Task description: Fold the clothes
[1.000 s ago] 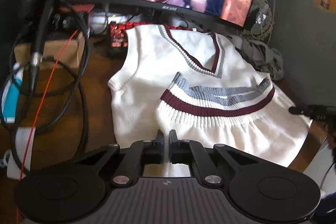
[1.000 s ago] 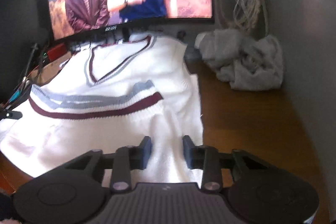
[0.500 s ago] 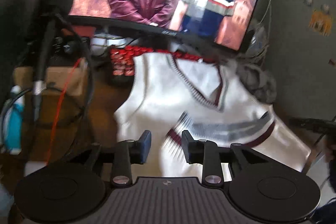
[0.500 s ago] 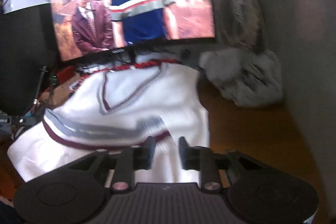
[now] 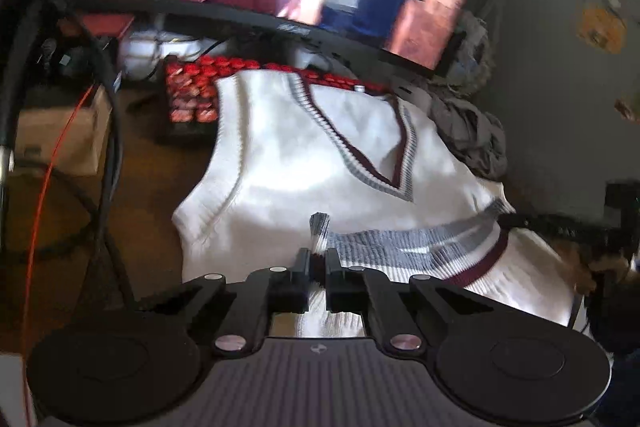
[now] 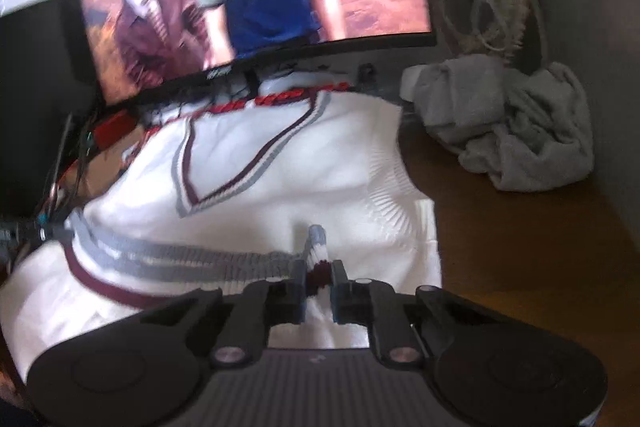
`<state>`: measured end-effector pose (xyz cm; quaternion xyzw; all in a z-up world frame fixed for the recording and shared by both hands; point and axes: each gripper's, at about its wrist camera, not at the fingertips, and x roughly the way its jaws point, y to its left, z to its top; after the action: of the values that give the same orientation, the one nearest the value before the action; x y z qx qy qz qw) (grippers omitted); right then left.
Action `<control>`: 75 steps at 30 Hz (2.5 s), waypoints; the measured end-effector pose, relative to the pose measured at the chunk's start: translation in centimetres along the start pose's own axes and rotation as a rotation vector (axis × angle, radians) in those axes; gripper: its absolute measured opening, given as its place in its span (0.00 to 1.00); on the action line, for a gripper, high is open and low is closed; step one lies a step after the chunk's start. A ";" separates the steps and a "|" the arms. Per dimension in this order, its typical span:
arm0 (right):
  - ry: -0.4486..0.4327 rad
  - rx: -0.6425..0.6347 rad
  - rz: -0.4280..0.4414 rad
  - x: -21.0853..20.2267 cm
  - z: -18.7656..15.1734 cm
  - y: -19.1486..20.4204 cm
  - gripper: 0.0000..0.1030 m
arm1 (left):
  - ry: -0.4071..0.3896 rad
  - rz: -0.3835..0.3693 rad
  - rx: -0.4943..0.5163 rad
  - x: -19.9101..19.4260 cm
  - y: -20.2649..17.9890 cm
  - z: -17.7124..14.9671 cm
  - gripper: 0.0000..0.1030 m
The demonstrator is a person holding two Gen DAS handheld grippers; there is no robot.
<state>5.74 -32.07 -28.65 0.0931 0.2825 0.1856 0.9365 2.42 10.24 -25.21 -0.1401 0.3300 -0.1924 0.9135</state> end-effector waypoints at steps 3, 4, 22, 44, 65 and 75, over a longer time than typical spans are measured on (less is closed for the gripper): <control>-0.068 0.020 -0.004 -1.9 0.3 0.0 0.08 | -0.054 -0.032 -0.053 -1.6 -0.1 0.0 0.06; -0.098 0.014 0.004 -2.9 0.6 0.2 0.08 | -0.073 -0.045 -0.064 -2.2 -0.3 0.1 0.06; -0.030 0.087 -0.103 1.1 1.4 -1.5 0.09 | -0.053 0.093 -0.059 1.6 0.7 1.0 0.06; -0.101 -0.045 -0.325 -0.9 2.8 -0.1 0.31 | -0.146 0.369 0.058 -1.0 -1.2 1.4 0.24; 0.050 -0.189 0.029 5.8 1.1 10.8 0.53 | -0.038 0.205 0.215 6.7 -8.3 0.0 0.55; 0.046 -0.059 -0.110 2.9 1.7 3.3 0.30 | -0.028 0.252 0.152 3.9 -4.5 0.4 0.54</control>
<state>7.95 -28.05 -27.78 0.0453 0.3032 0.1441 0.9409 4.27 4.54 -25.29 -0.0307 0.3169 -0.0988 0.9428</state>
